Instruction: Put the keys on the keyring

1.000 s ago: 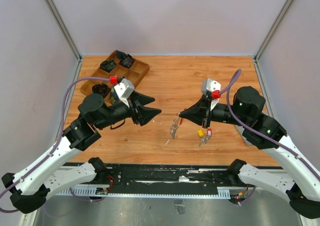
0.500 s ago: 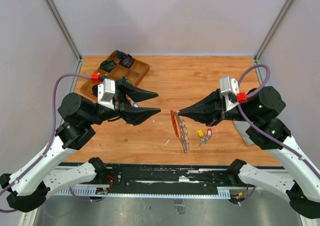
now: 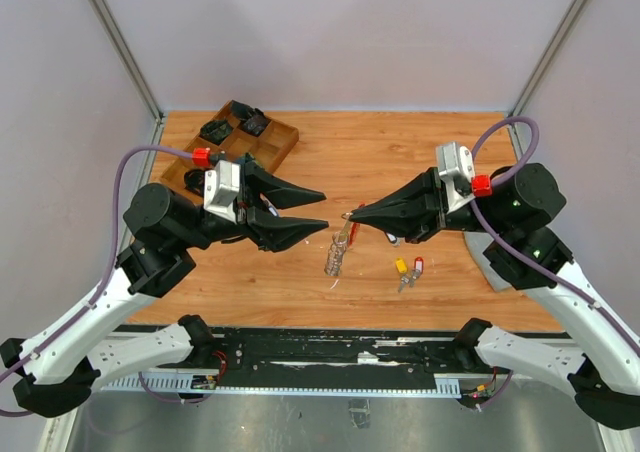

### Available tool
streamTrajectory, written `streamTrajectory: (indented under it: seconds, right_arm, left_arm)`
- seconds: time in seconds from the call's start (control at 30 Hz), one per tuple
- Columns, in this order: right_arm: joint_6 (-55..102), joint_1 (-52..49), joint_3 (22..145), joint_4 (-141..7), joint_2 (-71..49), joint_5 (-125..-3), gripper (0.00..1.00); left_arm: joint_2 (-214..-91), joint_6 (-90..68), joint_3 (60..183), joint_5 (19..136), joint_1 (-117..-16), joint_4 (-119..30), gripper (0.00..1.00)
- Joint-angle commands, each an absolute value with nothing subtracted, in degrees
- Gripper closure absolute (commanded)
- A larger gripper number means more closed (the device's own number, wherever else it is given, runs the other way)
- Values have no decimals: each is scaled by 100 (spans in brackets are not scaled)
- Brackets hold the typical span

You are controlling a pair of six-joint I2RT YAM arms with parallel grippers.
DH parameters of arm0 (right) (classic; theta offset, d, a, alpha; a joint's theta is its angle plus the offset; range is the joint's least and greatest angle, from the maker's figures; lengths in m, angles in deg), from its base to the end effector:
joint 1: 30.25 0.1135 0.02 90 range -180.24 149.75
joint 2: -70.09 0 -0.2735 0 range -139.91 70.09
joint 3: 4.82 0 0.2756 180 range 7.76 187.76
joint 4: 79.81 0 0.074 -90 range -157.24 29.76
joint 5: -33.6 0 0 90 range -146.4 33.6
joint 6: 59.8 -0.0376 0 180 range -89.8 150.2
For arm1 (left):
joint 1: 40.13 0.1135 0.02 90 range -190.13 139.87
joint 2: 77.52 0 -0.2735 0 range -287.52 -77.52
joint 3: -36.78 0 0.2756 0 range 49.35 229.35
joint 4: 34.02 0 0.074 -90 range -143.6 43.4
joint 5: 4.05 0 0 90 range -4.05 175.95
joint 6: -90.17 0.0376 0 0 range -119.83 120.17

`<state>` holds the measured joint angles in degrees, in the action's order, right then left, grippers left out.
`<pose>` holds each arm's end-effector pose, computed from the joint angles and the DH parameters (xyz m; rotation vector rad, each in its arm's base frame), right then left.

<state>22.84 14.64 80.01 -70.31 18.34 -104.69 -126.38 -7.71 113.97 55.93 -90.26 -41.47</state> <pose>0.1023 0.1415 0.5183 -1.1301 0.8464 1.2524 0.1024 -0.1519 0.4882 0.9099 0.9967 -1.1802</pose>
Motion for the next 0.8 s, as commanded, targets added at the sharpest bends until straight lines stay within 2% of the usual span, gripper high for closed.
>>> streamTrajectory:
  seconds: [0.0, 0.4, 0.77]
  right_arm:
    - [2666, 1422, 8361, -6963, 1857, -10612, 99]
    - [4124, 1420, 9303, -5191, 1690, -10926, 99]
    - [5050, 1430, 9971, -3897, 1522, -10693, 99]
  left_arm:
    - [-12581, -579, 11604, 5614, -9093, -4200, 51]
    - [-12716, -369, 11920, 5705, -9196, -4666, 53]
    - [-13163, 403, 12443, 6777, -10169, -5261, 55]
